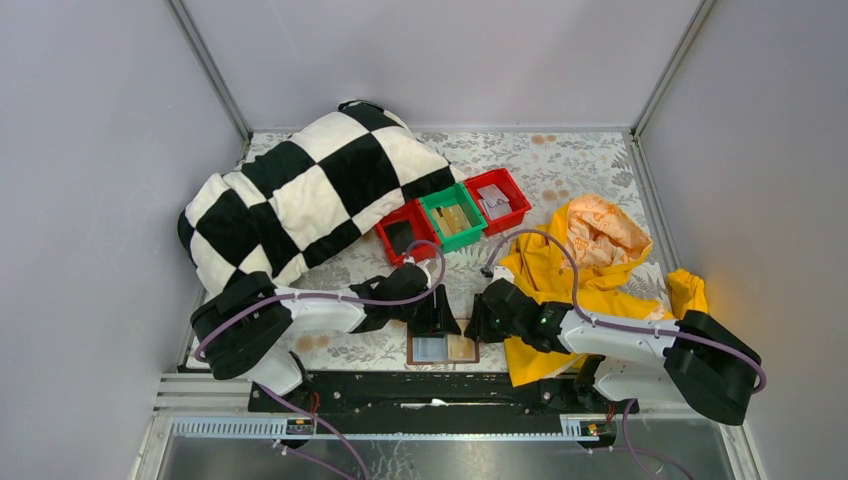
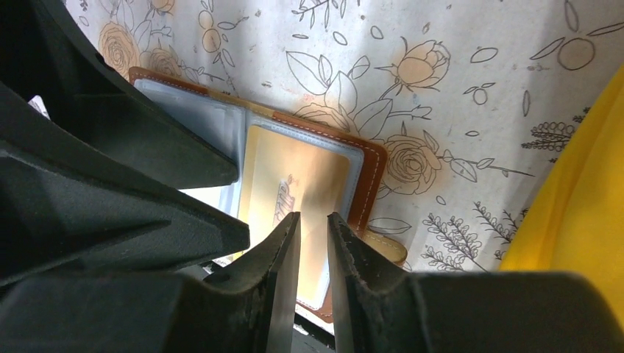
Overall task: Take the credit cards out of the card holder
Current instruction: Remove the credit card from the card holder.
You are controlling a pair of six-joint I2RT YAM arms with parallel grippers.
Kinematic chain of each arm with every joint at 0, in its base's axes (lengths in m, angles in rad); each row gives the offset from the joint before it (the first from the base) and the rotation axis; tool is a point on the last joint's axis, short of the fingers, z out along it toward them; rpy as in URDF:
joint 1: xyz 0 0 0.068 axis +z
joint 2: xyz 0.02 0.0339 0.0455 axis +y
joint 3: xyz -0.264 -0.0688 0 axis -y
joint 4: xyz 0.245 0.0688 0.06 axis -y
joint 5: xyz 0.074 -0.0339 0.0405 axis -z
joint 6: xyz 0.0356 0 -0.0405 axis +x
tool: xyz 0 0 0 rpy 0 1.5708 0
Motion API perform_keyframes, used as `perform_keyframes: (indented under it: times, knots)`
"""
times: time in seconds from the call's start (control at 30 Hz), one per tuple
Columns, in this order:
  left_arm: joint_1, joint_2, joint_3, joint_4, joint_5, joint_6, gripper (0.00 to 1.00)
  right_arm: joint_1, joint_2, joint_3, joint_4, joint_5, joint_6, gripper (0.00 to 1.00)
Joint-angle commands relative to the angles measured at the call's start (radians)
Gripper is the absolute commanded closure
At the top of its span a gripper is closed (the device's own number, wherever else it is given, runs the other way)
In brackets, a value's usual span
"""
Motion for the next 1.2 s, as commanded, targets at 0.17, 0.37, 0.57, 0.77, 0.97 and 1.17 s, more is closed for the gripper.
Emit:
perform_keyframes:
  times: [0.17,0.37,0.57,0.77,0.97,1.17]
  knots:
    - [0.01,-0.022,-0.035,-0.035,-0.007,0.027,0.5,0.008,-0.059,0.018,-0.061,0.071,0.013,0.72]
    - [0.011,-0.009,-0.042,-0.015,0.009,0.023,0.5,0.008,-0.03,-0.004,-0.017,0.037,0.017,0.72]
    - [0.011,0.002,-0.054,0.017,0.028,0.012,0.55,0.008,-0.028,-0.012,0.038,0.015,0.02,0.74]
    - [0.01,0.009,-0.07,0.063,0.042,-0.012,0.6,0.009,-0.025,-0.017,0.041,0.012,0.02,0.76]
    - [0.009,0.012,-0.081,0.092,0.048,-0.029,0.68,0.008,0.006,-0.027,0.071,-0.006,0.03,0.78]
    - [0.011,0.005,-0.088,0.106,0.045,-0.04,0.77,0.009,0.026,-0.045,0.088,0.002,0.042,0.79]
